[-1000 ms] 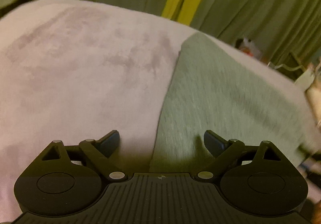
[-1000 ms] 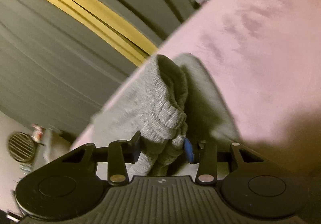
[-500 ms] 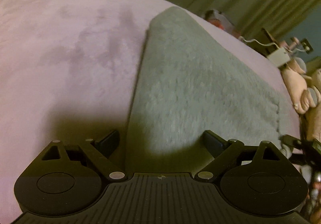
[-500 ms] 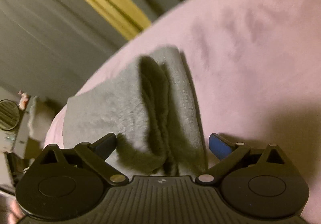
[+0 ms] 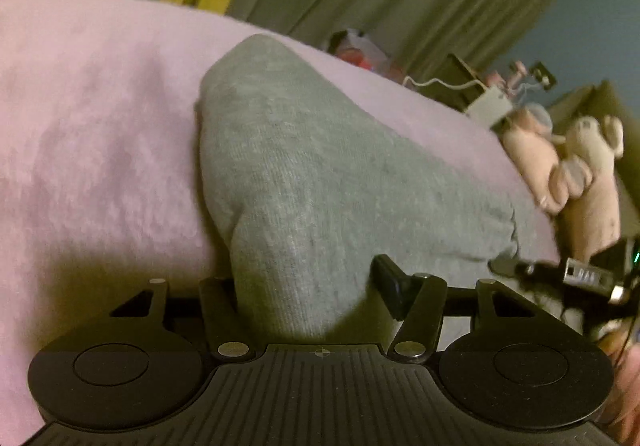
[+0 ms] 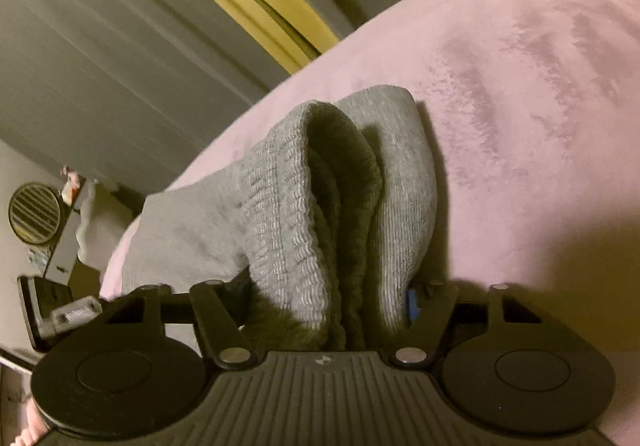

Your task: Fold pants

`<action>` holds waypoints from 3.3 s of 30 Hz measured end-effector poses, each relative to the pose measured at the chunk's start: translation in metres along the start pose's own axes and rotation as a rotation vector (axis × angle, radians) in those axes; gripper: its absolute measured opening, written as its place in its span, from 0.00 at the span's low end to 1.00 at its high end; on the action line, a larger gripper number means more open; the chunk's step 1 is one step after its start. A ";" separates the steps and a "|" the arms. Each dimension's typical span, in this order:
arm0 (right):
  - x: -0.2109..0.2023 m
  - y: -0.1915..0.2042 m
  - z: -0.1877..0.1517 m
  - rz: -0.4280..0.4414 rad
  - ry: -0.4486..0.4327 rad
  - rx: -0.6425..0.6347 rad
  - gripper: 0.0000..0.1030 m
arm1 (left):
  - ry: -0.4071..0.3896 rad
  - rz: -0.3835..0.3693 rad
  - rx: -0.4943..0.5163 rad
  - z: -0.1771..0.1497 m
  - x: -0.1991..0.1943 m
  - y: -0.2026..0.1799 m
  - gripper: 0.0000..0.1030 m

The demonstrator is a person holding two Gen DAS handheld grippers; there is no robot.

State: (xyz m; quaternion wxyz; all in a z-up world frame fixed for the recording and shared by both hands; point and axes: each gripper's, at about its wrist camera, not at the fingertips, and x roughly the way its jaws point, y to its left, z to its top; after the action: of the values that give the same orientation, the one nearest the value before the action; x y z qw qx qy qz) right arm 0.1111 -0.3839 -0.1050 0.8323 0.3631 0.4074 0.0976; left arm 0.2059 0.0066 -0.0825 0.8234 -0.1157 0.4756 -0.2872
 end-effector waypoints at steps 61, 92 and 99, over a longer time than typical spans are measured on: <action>-0.031 0.097 -0.096 -0.585 0.104 -0.249 0.96 | 0.033 0.570 0.112 -0.111 -0.048 -0.142 0.98; -0.015 0.121 -0.110 -0.606 0.055 -0.389 0.96 | 0.070 0.578 0.013 -0.098 -0.041 -0.124 0.99; -0.014 0.121 -0.110 -0.608 0.057 -0.396 0.96 | 0.076 0.589 0.028 -0.100 -0.040 -0.125 0.99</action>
State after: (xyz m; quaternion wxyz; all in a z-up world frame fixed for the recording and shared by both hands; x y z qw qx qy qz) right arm 0.0356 -0.2455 -0.0579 0.8658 0.0541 0.4929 -0.0672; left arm 0.0606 -0.0627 -0.0481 0.8544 0.0497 0.5151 -0.0465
